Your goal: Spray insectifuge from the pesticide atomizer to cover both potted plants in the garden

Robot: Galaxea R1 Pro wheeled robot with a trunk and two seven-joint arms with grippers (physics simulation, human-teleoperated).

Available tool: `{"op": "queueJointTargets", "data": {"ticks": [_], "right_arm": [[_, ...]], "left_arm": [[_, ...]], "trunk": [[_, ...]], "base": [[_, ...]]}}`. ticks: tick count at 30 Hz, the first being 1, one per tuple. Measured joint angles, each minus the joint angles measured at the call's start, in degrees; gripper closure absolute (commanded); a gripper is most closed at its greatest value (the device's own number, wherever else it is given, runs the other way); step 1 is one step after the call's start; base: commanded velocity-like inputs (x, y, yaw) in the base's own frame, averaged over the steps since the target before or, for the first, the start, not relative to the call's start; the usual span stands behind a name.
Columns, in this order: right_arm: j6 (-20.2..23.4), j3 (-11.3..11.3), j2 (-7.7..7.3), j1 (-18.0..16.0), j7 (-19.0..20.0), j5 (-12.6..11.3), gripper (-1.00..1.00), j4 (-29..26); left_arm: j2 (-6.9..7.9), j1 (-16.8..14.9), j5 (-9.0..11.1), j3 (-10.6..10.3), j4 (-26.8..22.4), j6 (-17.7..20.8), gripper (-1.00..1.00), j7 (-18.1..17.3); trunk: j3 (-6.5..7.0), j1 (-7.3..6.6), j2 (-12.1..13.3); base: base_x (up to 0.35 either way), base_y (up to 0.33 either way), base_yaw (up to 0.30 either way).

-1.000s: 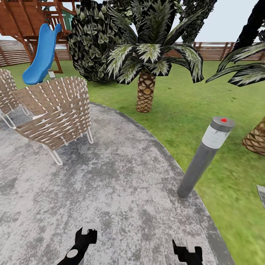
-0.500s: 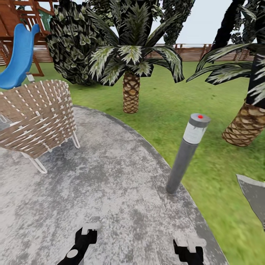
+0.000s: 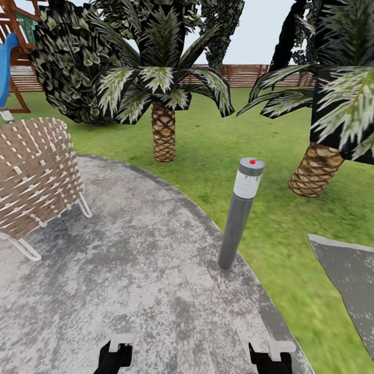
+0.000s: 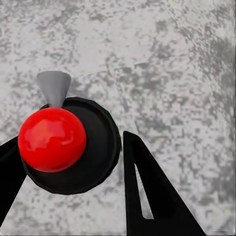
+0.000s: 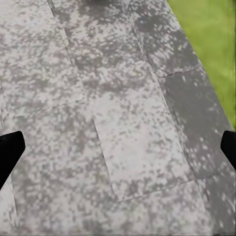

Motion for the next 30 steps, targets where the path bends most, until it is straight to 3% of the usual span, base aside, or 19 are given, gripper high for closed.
{"op": "queueJointTargets", "data": {"ticks": [11, 23, 30], "right_arm": [[-2.75, 0.01, 0.08, 0.0, -0.01, -0.04, -1.0, 2.01], [-3.02, 0.08, 0.42, 0.0, 0.16, 0.0, -1.0, 2.1], [-3.01, 0.07, 0.52, 0.0, 0.13, 0.0, -1.0, 2.12]], "left_arm": [[0.09, 0.87, -0.26, -0.09, 0.42, -0.17, 1.0, 0.03], [0.05, 0.9, -0.3, -0.15, 0.35, -0.09, 1.0, -0.11], [0.0, 0.93, -0.46, -0.23, 0.43, -0.16, 1.0, -0.07]], "trunk": [[0.34, 0.0, 0.0], [0.5, 0.0, 0.0], [0.5, 0.0, 0.0]], "base": [[0.0, 0.0, -0.276], [0.0, -0.004, -0.292], [0.0, -0.215, -0.296]]}}
